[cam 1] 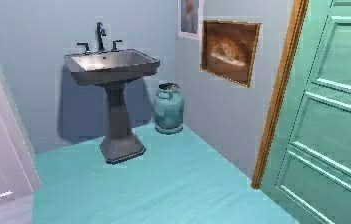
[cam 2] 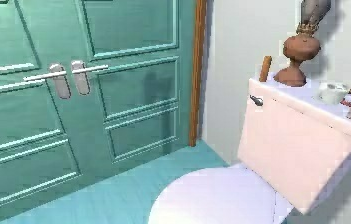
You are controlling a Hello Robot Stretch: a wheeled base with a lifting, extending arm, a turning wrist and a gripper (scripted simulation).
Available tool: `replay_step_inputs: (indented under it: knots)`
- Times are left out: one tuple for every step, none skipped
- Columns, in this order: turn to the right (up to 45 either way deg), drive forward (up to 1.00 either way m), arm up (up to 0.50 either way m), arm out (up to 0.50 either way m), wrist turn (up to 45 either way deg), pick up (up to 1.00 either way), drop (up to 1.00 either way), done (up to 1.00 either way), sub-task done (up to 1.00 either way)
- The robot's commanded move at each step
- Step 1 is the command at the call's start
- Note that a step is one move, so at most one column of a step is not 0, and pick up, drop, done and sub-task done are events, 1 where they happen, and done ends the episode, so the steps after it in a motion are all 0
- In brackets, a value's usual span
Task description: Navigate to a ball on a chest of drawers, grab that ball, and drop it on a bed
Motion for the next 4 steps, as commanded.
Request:
replay_step_inputs:
  knots:
    - [-30.0,0.00,0.00,0.00,0.0,0.00,0.00,0.00,0.00]
    - [0.0,0.30,0.00,0.00,0.0,0.00,0.00,0.00,0.00]
    - [0.0,0.30,0.00,0.00,0.0,0.00,0.00,0.00,0.00]
    - [-45.0,0.00,0.00,0.00,0.0,0.00,0.00,0.00,0.00]
